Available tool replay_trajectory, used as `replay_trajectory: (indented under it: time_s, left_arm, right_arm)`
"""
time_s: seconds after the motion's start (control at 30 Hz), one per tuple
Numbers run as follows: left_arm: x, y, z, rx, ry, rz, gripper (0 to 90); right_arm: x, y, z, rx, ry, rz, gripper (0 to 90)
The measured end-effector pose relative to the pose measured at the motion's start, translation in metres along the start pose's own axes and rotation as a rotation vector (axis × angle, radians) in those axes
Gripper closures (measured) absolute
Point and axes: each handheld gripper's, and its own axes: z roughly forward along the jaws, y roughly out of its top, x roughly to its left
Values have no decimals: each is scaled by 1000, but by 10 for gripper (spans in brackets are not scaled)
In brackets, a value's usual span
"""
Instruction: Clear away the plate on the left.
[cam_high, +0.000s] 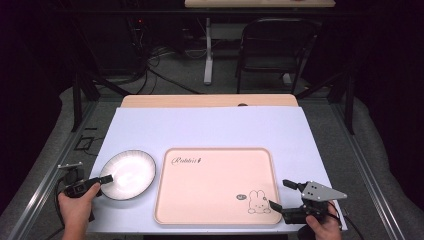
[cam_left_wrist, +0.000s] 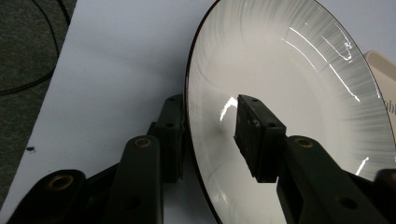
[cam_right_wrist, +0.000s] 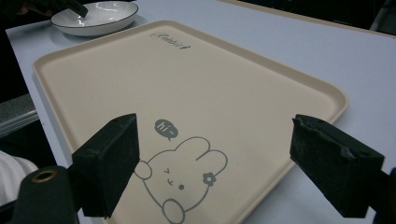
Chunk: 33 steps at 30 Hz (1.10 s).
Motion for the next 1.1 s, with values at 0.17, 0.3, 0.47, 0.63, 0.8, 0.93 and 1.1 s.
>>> replay_trajectory:
  time_s: [0.17, 0.3, 0.47, 0.63, 0.8, 0.93, 1.1]
  left_arm:
    - [3, 1, 0, 6, 8, -8, 704]
    - [7, 1, -1, 5, -16, -26, 736]
    - [10, 1, -1, 5, -37, -44, 755]
    - [15, 2, -1, 1, -73, -73, 772]
    - [17, 1, 0, -7, -93, -100, 789]
    - [21, 0, -1, -11, -114, -123, 800]
    - [27, 0, -1, -14, -156, -162, 823]
  right_arm:
    - [0, 0, 0, 0, 0, 0, 152]
    - [0, 0, 0, 0, 0, 1, 152]
    - [0, 0, 0, 0, 0, -1, 152]
    - [0, 0, 0, 0, 0, -1, 152]
    - [0, 0, 0, 0, 0, -1, 152]
    - [0, 0, 0, 0, 0, 1, 152]
    - [0, 0, 0, 1, 0, 1, 152]
